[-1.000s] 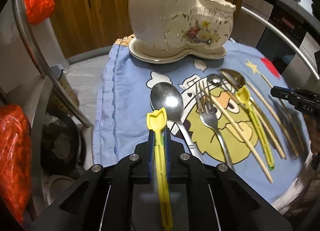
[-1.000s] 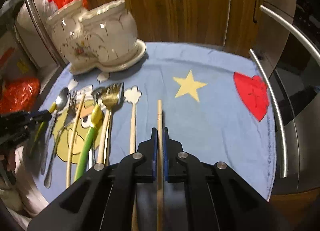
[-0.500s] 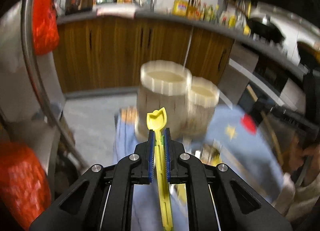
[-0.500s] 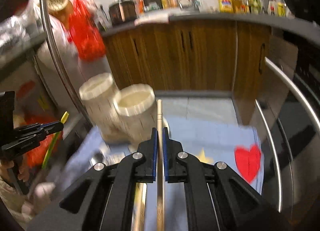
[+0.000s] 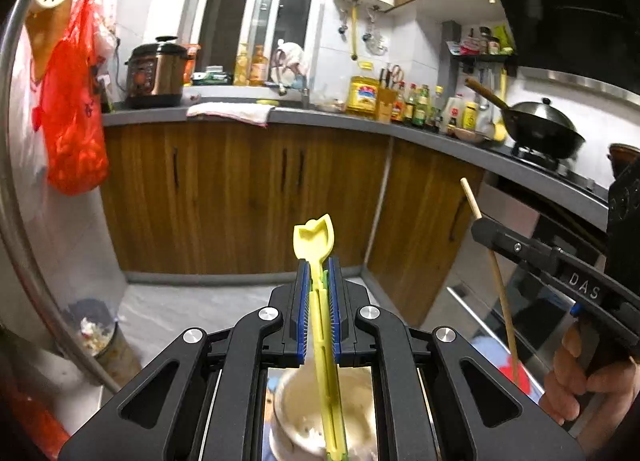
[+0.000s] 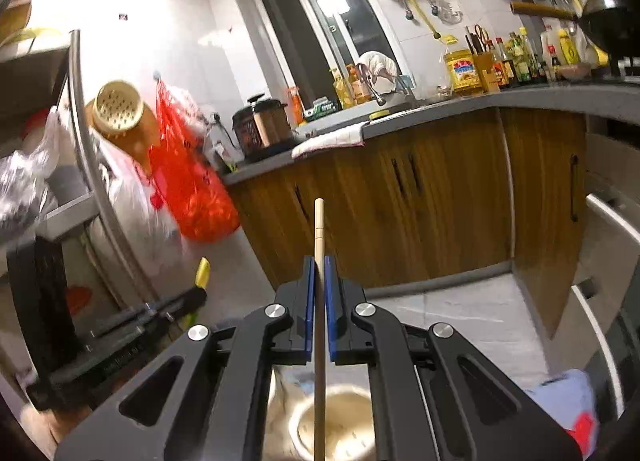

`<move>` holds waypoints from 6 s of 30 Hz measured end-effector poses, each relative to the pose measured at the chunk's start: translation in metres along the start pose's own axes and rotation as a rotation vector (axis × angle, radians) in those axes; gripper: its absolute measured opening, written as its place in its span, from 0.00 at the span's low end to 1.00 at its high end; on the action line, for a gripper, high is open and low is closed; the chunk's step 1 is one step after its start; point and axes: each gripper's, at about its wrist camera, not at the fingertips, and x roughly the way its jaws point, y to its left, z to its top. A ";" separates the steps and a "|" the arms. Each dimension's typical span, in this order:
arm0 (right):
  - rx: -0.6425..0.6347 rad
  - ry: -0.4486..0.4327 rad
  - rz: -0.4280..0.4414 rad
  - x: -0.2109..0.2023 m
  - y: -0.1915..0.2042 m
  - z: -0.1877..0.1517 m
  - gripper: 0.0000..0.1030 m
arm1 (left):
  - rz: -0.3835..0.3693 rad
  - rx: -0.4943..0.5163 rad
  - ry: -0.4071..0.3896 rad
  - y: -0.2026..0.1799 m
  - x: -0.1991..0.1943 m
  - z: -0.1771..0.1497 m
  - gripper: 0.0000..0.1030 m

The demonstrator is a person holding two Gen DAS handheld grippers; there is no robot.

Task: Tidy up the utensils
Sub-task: 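Drop the yellow utensil into the larger cup while the right drops the chopstick, then move both tools back down over the silver spoon and the other chopstick, then grasp the silver spoon with the left tool while the right tool grasps the chopstick, then carry the spoon with the left tool while the right carries the chopstick to the holder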

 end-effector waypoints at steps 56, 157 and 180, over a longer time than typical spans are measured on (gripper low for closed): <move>-0.012 0.176 -0.022 -0.013 -0.024 -0.069 0.51 | 0.050 0.095 0.089 -0.007 -0.014 -0.066 0.49; -0.180 0.489 -0.111 -0.121 -0.028 -0.161 0.06 | -0.036 0.001 0.447 -0.022 -0.077 -0.185 0.05; 0.003 0.176 0.082 -0.046 -0.009 -0.033 0.06 | -0.047 -0.018 0.005 0.000 -0.044 -0.015 0.05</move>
